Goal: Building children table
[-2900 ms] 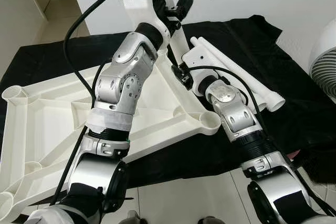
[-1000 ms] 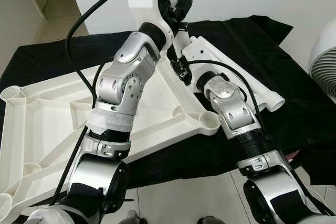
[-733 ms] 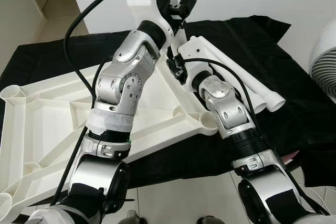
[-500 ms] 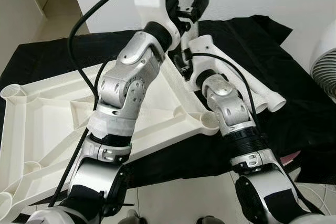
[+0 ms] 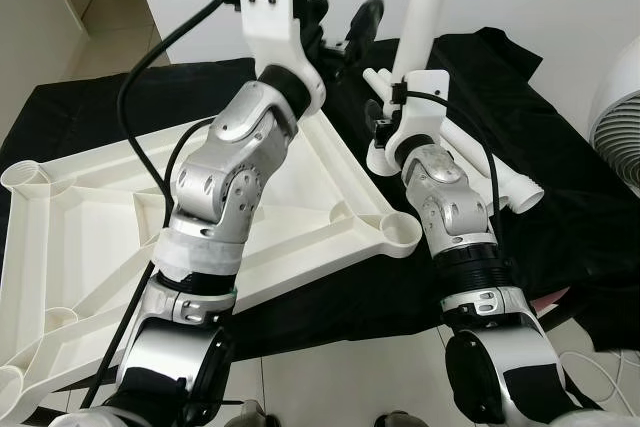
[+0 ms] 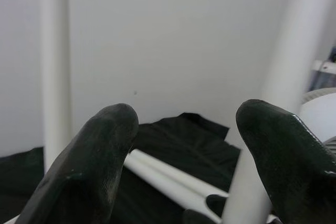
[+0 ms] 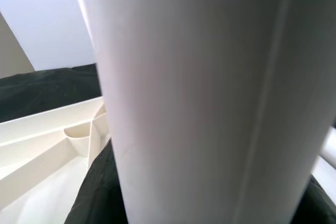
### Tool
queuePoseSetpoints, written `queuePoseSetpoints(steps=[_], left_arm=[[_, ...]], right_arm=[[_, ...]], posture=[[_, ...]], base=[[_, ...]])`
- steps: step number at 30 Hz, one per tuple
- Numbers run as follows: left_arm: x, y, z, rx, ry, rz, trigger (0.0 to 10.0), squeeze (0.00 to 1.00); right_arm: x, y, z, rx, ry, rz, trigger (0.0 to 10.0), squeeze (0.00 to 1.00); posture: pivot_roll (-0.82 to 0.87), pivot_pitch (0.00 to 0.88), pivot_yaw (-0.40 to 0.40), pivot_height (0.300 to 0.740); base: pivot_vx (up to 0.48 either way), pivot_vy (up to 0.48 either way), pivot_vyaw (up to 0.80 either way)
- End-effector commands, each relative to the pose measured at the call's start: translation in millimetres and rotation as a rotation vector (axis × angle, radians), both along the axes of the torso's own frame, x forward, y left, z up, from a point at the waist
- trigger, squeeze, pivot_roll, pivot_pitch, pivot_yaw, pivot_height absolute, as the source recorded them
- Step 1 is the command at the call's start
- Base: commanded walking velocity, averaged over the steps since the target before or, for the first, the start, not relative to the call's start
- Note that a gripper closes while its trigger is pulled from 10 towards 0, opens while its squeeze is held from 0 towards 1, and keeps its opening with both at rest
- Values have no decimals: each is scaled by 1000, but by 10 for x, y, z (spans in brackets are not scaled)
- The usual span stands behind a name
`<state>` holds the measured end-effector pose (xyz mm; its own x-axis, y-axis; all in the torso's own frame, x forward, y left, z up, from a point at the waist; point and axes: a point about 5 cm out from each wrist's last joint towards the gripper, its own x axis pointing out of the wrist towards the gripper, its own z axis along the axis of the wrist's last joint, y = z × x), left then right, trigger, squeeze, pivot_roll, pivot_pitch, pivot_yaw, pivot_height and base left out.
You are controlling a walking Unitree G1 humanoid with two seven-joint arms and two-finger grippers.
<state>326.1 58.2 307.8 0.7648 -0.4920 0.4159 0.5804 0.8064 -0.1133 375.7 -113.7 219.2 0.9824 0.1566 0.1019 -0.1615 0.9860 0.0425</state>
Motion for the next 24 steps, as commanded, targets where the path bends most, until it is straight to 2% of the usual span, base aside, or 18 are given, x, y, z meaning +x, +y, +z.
queuePoseSetpoints(steps=[1,5,6,11,13,15,17,20,21,22,24], left_arm=[[24,61,-85,20,47,42,10000,0],[42,110,-164,32,74,73,10000,0],[56,197,-321,83,100,137,10000,0],[33,220,-424,133,101,148,10000,0],[-64,186,-547,187,75,82,10000,0],[-64,186,-547,187,75,82,10000,0],[-175,154,-669,249,27,20,10000,0],[-175,154,-669,249,27,20,10000,0],[-237,132,-762,305,5,-14,10000,0],[-237,132,-762,305,5,-14,10000,0],[-375,91,-969,394,-10,-109,10000,0]], right_arm=[[-24,8,-17,9,-1,1,10000,0],[-36,-12,-30,-21,-11,-17,10000,0],[-71,-46,-41,-36,-39,-18,10000,0],[-103,-60,-26,-47,-77,-7,10000,0],[-171,-39,2,-70,-139,28,10000,0],[-171,-39,2,-70,-139,28,10000,0],[-253,14,-3,-73,-178,98,10000,0],[-253,14,-3,-73,-178,98,10000,0],[-290,35,-20,-72,-188,131,10000,0],[-290,35,-20,-72,-188,131,10000,0],[-345,65,-43,-55,-200,179,10000,0]], posture=[[-60,13,67,740],[-63,10,70,740],[-64,8,71,740],[-64,12,71,740],[-59,23,63,740],[-59,23,63,740],[-56,30,61,740],[-56,30,61,740],[-48,39,55,740],[-48,39,55,740],[-45,44,51,740]], base=[[0,0,0],[0,0,0],[0,0,0],[0,0,0],[0,0,0],[0,0,0],[0,0,0],[0,0,0],[0,0,0],[0,0,0],[0,0,0]])
